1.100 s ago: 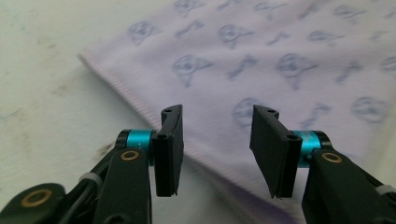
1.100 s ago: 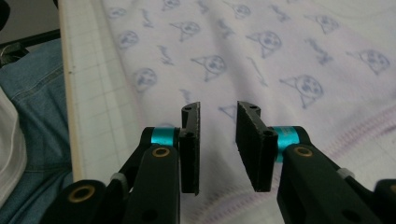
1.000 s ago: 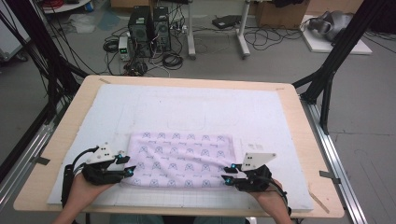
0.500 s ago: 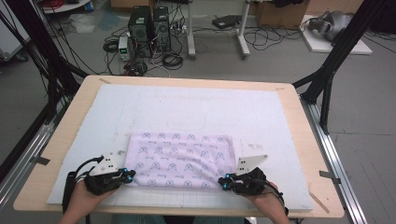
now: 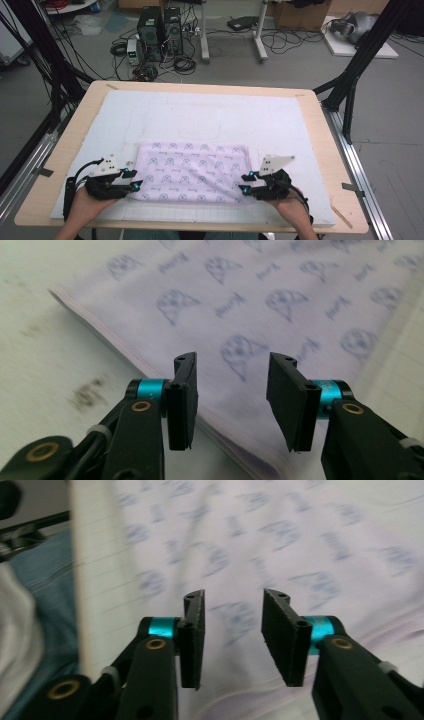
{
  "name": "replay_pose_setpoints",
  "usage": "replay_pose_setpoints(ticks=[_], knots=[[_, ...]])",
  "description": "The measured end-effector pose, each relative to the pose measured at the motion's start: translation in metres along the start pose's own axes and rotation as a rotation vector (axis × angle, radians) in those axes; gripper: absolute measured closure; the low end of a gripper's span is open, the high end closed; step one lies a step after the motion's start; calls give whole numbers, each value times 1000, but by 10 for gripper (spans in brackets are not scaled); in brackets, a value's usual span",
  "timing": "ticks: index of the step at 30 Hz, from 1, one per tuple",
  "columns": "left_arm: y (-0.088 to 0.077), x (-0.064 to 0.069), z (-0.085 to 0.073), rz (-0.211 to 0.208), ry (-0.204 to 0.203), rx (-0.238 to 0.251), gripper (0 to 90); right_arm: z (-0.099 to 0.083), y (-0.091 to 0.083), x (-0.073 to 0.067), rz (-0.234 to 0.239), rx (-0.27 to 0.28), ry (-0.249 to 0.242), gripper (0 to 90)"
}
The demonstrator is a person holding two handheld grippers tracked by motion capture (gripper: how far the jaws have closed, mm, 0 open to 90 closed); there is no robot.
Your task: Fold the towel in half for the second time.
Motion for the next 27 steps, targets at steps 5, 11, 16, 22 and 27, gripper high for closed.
replay_pose_setpoints(ticks=[5, 11, 16, 22, 27], knots=[[17, -24, 24, 70, -25, 38, 495, 4, 9, 42, -83, -14, 42, 516], [40, -55, 41, 127, -100, 39, 483, -2, 24, 82, -142, -37, 93, 428], [54, -67, 43, 151, -139, 23, 425, -10, 34, 100, -155, -52, 127, 377], [65, -72, 36, 136, -168, -12, 417, -19, 43, 102, -125, -84, 141, 378], [65, -71, 35, 131, -168, -10, 434, -20, 50, 95, -68, -88, 145, 487]])
Point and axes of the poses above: each handheld gripper's, and its own axes: y roughly forward along the jaws, z roughly out of its top, x roughly to its right, the point moved 8 cm from there along y, roughly forward along the jaws, and after that the axes turned 14 degrees about -y, right-handed, at the moved point
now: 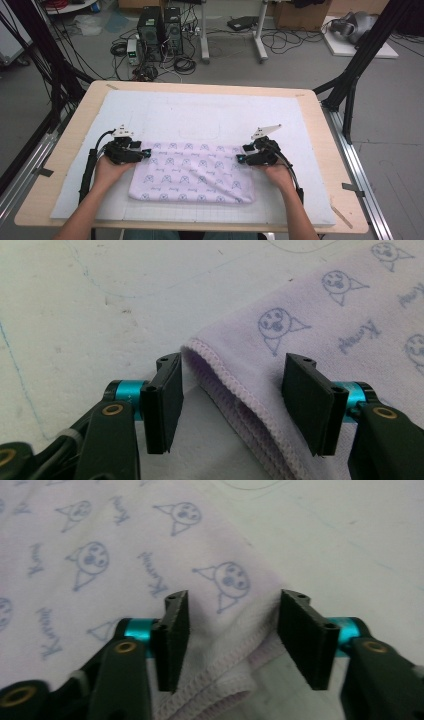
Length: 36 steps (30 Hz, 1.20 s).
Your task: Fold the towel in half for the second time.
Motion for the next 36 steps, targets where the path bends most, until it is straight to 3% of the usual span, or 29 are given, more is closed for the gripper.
replay_pose_setpoints(ticks=[6, 8, 11, 15, 16, 18, 20, 25, 33, 35, 36], knots=[[0, 4, -1, -33, -5, -1, 573, 2, 2, -3, 36, 31, 4, 674], [0, 7, -2, -57, 7, -6, 663, 1, 2, -5, 54, 33, 20, 729], [-1, 12, -2, -46, 37, -3, 749, 2, 1, -7, 63, 35, 14, 790], [-3, 16, -1, -25, 64, -3, 811, 6, -2, -9, 33, 24, -25, 815], [-4, 16, 0, -24, 71, -3, 815, 7, -4, -8, 28, 33, -23, 818], [-8, 18, 9, -41, 30, 46, 816, 12, -11, -5, 14, 62, -21, 822], [-11, 20, 19, -43, 16, 75, 816, 17, -15, -1, -2, 51, -27, 823], [-11, 23, 55, 3, 23, 143, 814, 38, -25, 19, -74, 22, -54, 823], [-1, 16, 94, 45, 27, 165, 811, 57, -38, 58, -141, 41, -25, 820], [2, 7, 101, 108, 10, 175, 728, 63, -36, 67, -180, 43, -34, 759], [2, 1, 103, 131, -22, 188, 635, 64, -34, 73, -204, 34, -20, 652]])
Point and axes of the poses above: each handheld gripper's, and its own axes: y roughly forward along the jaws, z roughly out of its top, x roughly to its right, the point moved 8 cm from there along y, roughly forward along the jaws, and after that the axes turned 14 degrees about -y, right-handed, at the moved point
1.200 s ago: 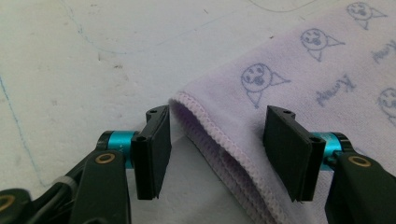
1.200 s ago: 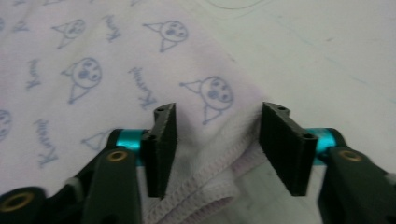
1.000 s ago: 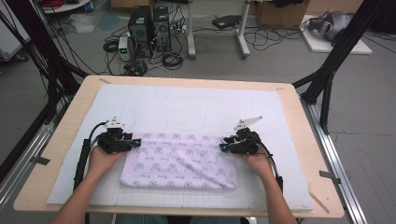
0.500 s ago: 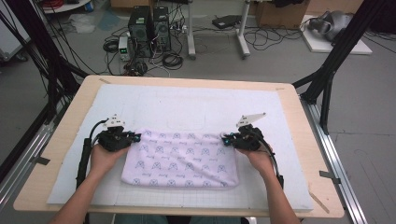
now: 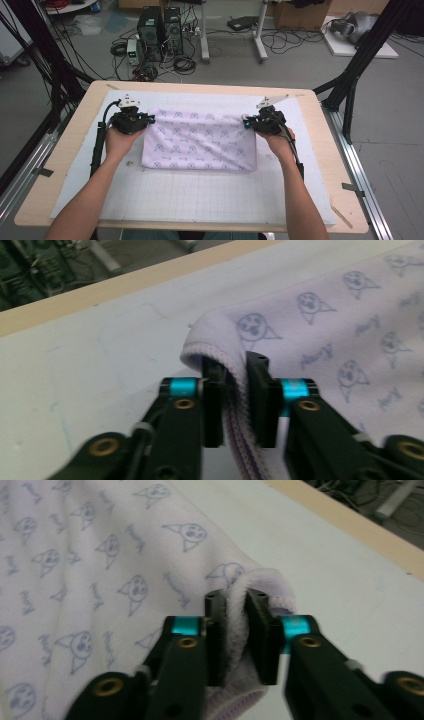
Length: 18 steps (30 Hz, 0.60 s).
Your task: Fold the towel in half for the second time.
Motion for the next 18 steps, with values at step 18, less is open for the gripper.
replay_pose_setpoints(ticks=[18], knots=[[-24, 31, -101, -135, 190, -242, 684, -51, 9, -70, 126, -102, 60, 724]])
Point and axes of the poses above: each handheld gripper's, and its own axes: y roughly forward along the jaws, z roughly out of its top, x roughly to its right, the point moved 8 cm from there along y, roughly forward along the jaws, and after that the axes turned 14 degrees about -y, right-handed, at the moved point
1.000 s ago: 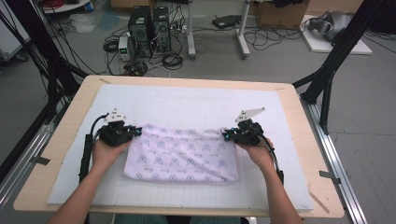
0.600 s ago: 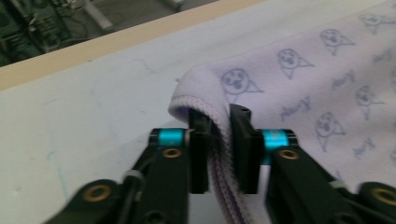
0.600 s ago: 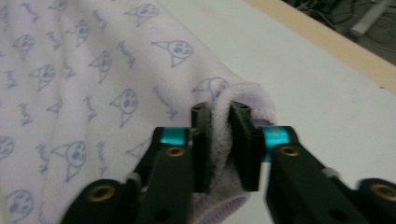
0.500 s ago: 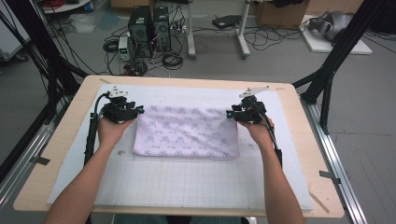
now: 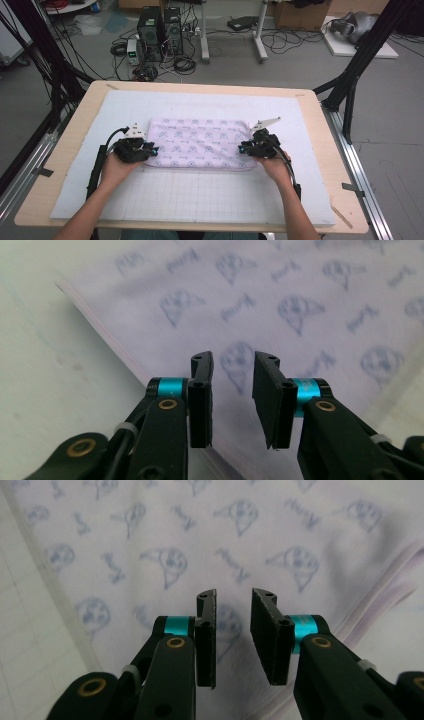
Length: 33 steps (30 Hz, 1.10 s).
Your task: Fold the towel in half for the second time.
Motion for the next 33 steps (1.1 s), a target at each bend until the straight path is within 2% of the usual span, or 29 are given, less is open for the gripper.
replay_pose_setpoints(ticks=[1, 2, 4, 5, 8, 9, 12, 15, 18, 20, 23, 25, 26, 31, 33], knots=[[-2, -1, -4, -9, -15, 24, 679, -4, 1, -2, 7, -21, 9, 717], [-3, -2, -4, -12, -16, 24, 678, -7, 2, -4, 13, -31, 8, 715], [-5, -3, -6, -12, -24, 32, 665, -9, -2, -7, -7, -9, -1, 717], [-5, -3, -6, -16, -27, 35, 660, -12, -2, -9, -3, -14, 6, 711], [-6, -4, -7, -17, -24, 38, 648, -16, -4, -11, -7, 21, 21, 692], [-6, -4, -7, -17, -22, 41, 639, -16, -4, -11, -7, 31, 26, 671], [-8, -4, -6, -25, -47, 52, 573, -12, -4, -15, -15, 36, -2, 586], [-13, -4, -4, -25, -69, 74, 492, -3, -7, -18, -28, 72, 7, 435], [-20, -2, -3, -35, -87, 97, 423, 3, -13, -18, -43, 108, 22, 357], [-24, 0, -3, -42, -94, 108, 381, 6, -18, -19, -66, 130, 23, 320], [-31, 3, -5, -50, -101, 121, 316, 8, -24, -20, -67, 160, 37, 253], [-34, 6, -6, -71, -106, 134, 307, 8, -25, -23, -55, 164, 41, 209], [-37, 8, -8, -75, -94, 133, 305, 7, -26, -24, -52, 162, 43, 199], [-44, 10, -10, -69, -87, 148, 232, 6, -29, -34, -50, 160, 25, 161], [-46, 10, -11, -68, -98, 160, 202, 6, -31, -37, -50, 168, 20, 151]])
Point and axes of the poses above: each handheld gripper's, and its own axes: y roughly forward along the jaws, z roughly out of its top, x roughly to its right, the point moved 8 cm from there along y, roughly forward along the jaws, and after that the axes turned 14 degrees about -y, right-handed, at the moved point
